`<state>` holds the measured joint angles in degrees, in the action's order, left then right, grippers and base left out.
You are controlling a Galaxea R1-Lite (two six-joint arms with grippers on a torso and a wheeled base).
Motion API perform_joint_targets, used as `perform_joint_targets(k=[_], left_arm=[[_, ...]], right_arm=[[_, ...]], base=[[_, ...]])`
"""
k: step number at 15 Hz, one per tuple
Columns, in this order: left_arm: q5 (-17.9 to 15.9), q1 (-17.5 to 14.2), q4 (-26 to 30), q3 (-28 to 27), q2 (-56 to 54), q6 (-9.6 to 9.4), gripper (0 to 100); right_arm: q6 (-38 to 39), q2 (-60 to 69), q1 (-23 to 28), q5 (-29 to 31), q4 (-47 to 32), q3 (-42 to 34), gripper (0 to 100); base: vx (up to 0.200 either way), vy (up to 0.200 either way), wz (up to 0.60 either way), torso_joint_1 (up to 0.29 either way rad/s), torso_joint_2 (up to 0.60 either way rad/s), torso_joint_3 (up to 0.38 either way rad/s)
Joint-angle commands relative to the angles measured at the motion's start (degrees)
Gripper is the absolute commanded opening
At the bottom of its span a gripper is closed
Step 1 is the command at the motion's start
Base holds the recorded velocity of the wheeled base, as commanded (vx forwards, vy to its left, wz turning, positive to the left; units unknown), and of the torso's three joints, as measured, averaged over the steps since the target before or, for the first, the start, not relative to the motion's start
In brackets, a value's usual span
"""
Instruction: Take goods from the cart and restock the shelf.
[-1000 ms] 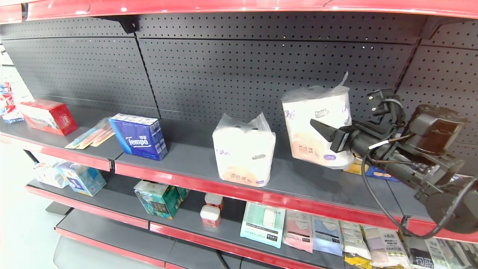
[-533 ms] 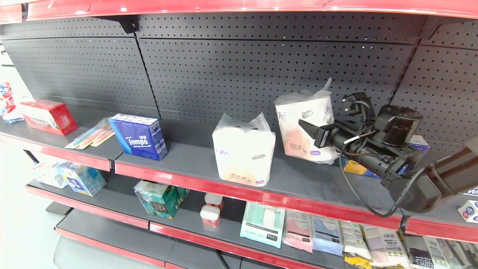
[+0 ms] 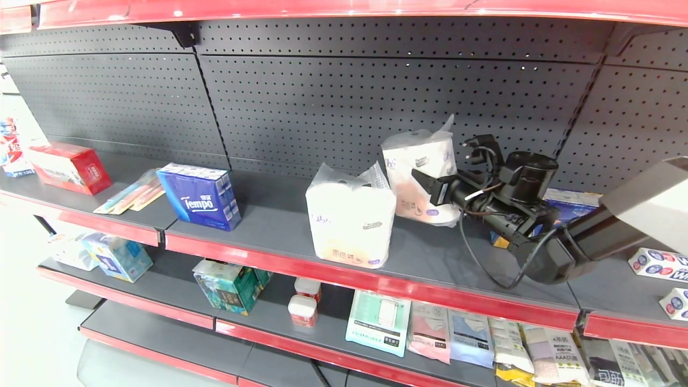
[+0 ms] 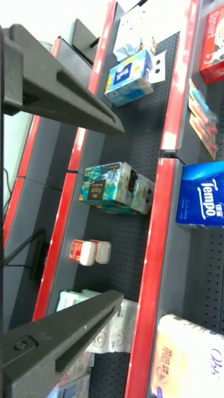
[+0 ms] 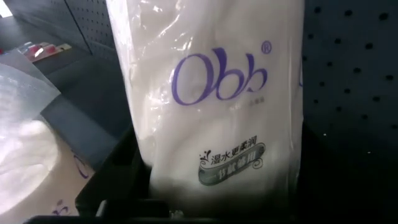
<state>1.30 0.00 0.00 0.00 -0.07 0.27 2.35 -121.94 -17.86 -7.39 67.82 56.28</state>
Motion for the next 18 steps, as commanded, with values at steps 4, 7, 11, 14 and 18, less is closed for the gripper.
perform_joint_targets(k=[4,7,11,14,18], left_arm=[[0.0,-0.1,0.0,0.0,0.1,0.08,100],[0.0,0.0,0.0,0.0,0.1,0.00,100],[0.0,-0.1,0.0,0.0,0.1,0.08,100],[0.0,0.0,0.0,0.0,0.1,0.08,100],[0.0,0.0,0.0,0.0,0.1,0.00,100]], right_arm=[[0.1,-6.1,-0.2,0.0,0.0,5.5,0],[-0.3,-7.9,-0.2,-0.2,-0.1,6.9,0],[-2.0,-8.0,1.1,-1.4,-0.8,5.6,0],[-4.0,-7.6,1.2,-1.4,-0.8,2.1,0],[-6.3,-5.9,1.1,-2.6,-3.0,-0.8,0]], base=[[0.000,0.000,0.00,0.000,0.00,0.000],[0.000,0.000,0.00,0.000,0.00,0.000],[0.000,0.000,0.00,0.000,0.00,0.000],[0.000,0.000,0.00,0.000,0.00,0.000],[0.000,0.000,0.00,0.000,0.00,0.000]])
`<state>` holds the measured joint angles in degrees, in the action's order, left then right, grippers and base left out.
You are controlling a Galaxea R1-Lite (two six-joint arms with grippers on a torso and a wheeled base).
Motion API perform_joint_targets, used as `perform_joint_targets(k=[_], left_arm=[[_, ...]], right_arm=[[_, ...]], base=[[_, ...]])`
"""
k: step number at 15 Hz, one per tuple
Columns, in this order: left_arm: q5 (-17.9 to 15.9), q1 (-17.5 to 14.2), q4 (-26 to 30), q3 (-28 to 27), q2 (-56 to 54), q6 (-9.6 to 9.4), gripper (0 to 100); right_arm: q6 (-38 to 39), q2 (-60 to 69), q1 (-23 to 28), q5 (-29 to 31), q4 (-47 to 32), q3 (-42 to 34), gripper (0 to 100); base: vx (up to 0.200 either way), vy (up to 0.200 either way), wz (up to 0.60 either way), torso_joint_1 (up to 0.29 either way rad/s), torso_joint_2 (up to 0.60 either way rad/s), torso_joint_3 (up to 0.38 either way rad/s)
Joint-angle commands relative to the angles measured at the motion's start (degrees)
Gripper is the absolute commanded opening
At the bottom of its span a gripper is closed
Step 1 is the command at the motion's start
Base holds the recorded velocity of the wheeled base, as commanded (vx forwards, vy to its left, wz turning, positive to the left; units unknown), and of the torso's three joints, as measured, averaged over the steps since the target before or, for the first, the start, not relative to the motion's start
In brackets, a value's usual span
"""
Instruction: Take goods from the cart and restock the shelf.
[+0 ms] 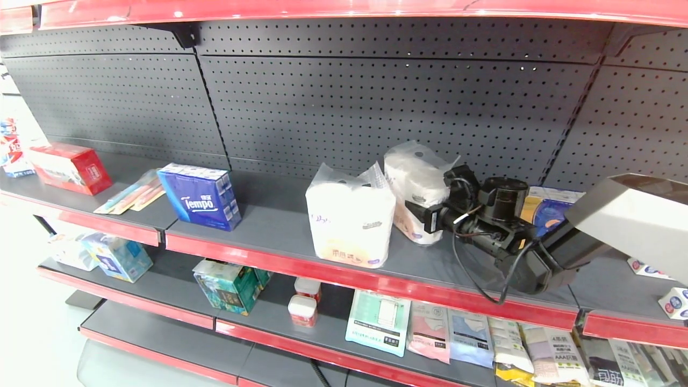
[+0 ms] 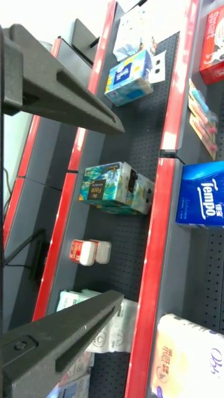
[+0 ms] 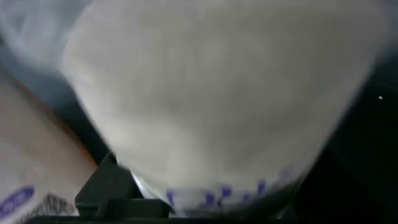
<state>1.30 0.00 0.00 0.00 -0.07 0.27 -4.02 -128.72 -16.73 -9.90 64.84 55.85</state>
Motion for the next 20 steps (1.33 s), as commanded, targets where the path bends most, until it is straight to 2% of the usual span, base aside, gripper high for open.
perform_joint_targets(k=[1,4,7,11,15,17,18,20], left_arm=[[0.0,0.0,0.0,0.0,0.1,0.00,100],[0.0,0.0,0.0,0.0,0.1,0.00,100],[0.0,0.0,0.0,0.0,0.1,0.00,100],[0.0,0.0,0.0,0.0,0.1,0.00,100],[0.0,-0.1,0.0,0.0,0.1,0.00,100],[0.0,-0.1,0.0,0.0,0.1,0.00,100],[0.0,0.0,0.0,0.0,0.1,0.00,100],[0.0,0.0,0.0,0.0,0.1,0.00,100]], right_arm=[[-0.2,0.9,-0.1,-0.1,0.0,-0.3,0],[-0.6,1.5,0.0,-1.4,0.0,-0.6,0],[-0.9,0.8,0.0,-7.6,-0.5,1.8,0],[-0.9,-0.8,-0.1,-9.4,-2.9,4.9,0],[-0.9,-2.2,0.0,-18.6,-2.9,5.4,0],[-0.9,-3.0,-0.2,-19.5,-3.0,6.8,0],[-1.0,-5.2,-0.5,-19.2,-3.1,10.6,0],[-1.0,-6.0,-0.9,-18.9,-4.5,13.2,0]], base=[[0.000,0.000,0.00,0.000,0.00,0.000],[0.000,0.000,0.00,0.000,0.00,0.000],[0.000,0.000,0.00,0.000,0.00,0.000],[0.000,0.000,0.00,0.000,0.00,0.000],[0.000,0.000,0.00,0.000,0.00,0.000],[0.000,0.000,0.00,0.000,0.00,0.000],[0.000,0.000,0.00,0.000,0.00,0.000],[0.000,0.000,0.00,0.000,0.00,0.000]])
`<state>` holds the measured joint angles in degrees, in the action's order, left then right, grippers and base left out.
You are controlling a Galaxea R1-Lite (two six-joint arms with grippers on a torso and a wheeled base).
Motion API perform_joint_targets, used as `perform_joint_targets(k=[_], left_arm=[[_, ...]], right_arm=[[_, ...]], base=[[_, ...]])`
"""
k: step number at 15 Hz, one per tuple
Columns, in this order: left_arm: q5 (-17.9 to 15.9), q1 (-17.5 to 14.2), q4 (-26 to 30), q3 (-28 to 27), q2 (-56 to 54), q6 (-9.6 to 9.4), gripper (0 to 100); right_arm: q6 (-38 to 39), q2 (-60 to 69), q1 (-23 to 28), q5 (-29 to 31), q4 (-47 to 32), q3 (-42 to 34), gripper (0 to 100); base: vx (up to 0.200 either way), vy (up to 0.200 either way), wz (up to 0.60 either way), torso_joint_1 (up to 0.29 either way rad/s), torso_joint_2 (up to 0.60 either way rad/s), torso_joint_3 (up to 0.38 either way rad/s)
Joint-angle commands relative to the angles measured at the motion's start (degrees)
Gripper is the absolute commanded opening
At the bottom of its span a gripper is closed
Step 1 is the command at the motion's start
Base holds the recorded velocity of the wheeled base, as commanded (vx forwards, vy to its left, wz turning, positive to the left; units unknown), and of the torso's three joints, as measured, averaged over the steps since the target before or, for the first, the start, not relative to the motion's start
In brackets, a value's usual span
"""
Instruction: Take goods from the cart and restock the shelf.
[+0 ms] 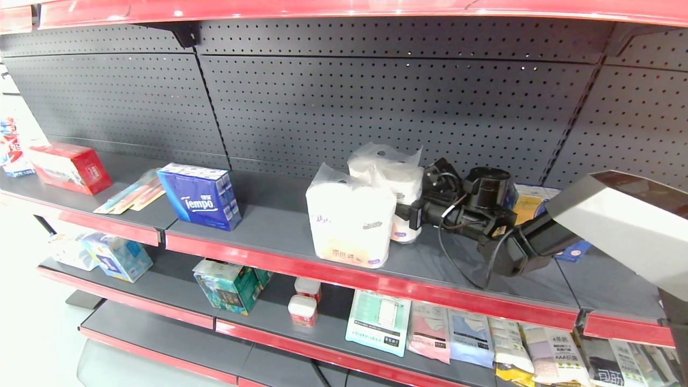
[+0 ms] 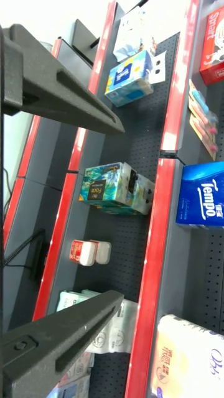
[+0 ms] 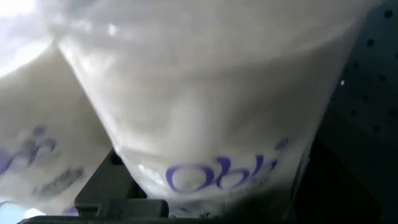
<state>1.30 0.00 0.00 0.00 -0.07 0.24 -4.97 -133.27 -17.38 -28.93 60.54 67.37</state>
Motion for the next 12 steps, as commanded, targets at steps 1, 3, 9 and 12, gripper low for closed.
perform_joint_targets(k=[1,3,9,12], left_arm=[[0.0,0.0,0.0,0.0,0.1,0.11,100],[0.0,0.0,0.0,0.0,0.1,0.02,100],[0.0,0.0,0.0,0.0,0.1,0.02,100],[0.0,0.0,0.0,0.0,0.1,0.02,100]], right_arm=[[-0.1,-1.7,-0.2,-0.1,-2.4,2.9,0],[-0.1,-2.3,-0.2,-0.3,-3.7,4.6,0],[0.0,-3.7,-0.3,-6.0,-4.9,8.5,0],[0.0,-4.4,-0.2,-8.3,-4.9,10.0,0]], base=[[0.000,0.000,0.00,0.000,0.00,0.000],[0.000,0.000,0.00,0.000,0.00,0.000],[0.000,0.000,0.00,0.000,0.00,0.000],[0.000,0.000,0.00,0.000,0.00,0.000]])
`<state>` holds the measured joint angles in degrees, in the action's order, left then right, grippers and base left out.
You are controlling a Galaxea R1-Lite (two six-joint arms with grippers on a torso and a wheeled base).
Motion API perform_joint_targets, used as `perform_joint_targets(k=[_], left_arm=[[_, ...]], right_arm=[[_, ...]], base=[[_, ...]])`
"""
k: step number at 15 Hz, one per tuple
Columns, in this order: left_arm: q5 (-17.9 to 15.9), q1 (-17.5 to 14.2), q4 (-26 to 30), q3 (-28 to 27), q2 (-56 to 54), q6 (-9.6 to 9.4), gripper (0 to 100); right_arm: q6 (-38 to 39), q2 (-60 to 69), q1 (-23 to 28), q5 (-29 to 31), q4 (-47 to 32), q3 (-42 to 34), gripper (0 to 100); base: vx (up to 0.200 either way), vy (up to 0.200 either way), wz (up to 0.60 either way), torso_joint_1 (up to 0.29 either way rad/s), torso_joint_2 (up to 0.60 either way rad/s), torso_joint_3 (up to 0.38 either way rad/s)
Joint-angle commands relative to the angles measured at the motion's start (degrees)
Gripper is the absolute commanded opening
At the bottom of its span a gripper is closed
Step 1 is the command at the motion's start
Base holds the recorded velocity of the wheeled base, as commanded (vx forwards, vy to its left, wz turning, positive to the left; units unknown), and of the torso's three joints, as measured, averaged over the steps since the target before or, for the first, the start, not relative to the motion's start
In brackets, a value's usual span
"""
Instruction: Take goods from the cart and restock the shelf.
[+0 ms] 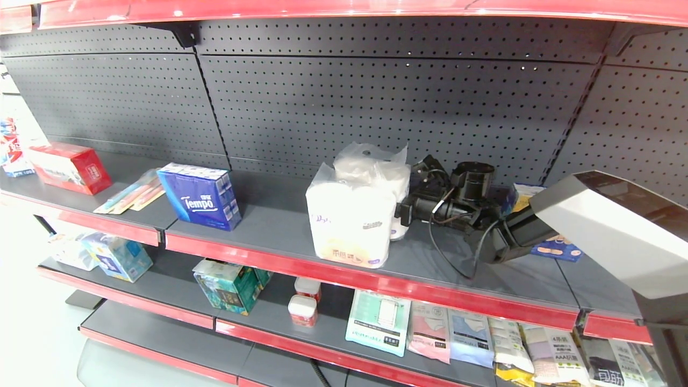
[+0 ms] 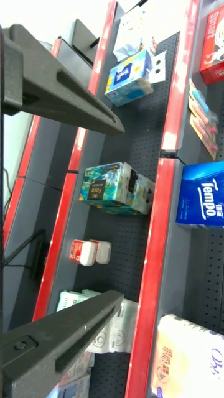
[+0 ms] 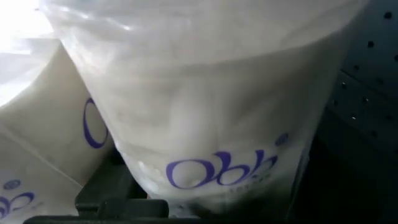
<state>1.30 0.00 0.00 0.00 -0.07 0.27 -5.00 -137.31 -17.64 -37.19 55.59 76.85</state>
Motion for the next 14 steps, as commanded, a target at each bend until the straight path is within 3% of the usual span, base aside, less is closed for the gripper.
perform_joint_targets(k=[1,14], left_arm=[[0.0,0.0,0.0,0.0,0.1,0.00,100],[0.0,0.0,0.0,0.0,0.1,0.08,100]], right_arm=[[0.0,-0.4,0.1,-0.2,0.0,0.6,0],[-1.5,-1.2,2.3,0.5,-3.1,-0.2,0]], base=[[0.000,0.000,0.00,0.000,0.00,0.000],[0.000,0.000,0.00,0.000,0.00,0.000]])
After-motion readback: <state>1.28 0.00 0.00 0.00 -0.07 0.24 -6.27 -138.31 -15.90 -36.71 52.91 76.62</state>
